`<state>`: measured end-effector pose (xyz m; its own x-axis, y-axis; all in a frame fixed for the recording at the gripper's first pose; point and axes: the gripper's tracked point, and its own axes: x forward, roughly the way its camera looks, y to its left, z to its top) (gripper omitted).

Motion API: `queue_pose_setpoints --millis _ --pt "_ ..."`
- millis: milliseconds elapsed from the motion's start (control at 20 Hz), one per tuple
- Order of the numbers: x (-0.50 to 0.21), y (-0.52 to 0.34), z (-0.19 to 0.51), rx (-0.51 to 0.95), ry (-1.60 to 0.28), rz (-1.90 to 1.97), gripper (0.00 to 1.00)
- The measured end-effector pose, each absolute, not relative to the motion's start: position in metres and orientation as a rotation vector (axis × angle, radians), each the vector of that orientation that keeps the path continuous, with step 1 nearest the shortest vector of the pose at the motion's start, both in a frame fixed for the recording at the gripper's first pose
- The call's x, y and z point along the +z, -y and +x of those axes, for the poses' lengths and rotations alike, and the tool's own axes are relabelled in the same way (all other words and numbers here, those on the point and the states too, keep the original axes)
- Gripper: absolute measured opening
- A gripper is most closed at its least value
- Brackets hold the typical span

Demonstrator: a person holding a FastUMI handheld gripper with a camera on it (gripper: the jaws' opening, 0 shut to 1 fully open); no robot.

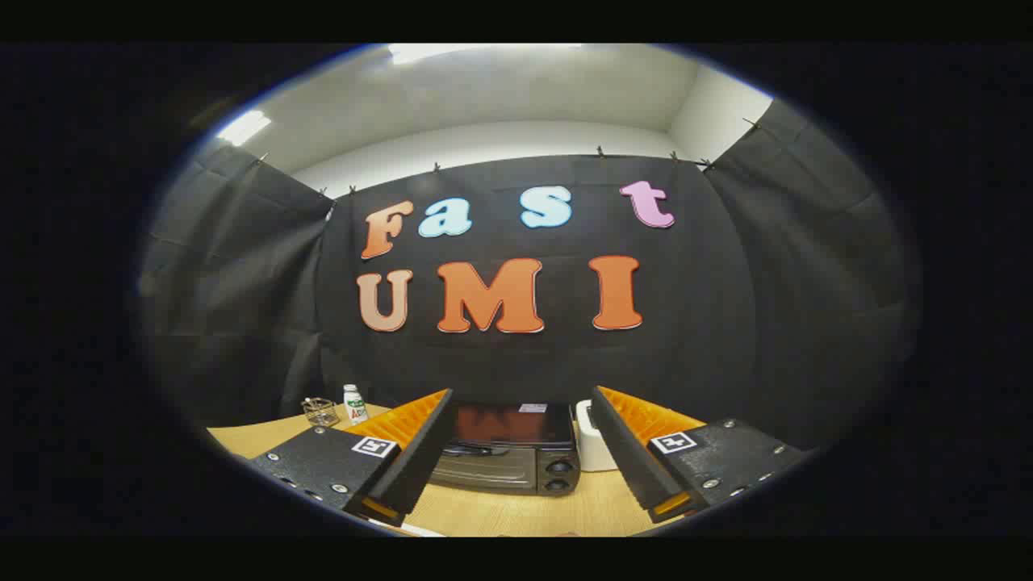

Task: Open the toaster oven, put the food inside, and close the toaster oven door.

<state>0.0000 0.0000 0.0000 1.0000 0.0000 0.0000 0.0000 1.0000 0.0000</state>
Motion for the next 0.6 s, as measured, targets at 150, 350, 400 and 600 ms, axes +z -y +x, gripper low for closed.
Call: queue_pose_setpoints --millis 150,350,400,600 --pt "0.008 -0.002 -0.002 -0.002 0.026 -0.004 0.98" --pt "0.016 -0.009 0.003 -0.007 0.052 -0.004 0.98" --pt "0.017 -0.011 0.004 -0.005 0.052 -0.010 0.98" --pt "0.011 -0.022 0.007 0.010 0.044 -0.004 0.98"
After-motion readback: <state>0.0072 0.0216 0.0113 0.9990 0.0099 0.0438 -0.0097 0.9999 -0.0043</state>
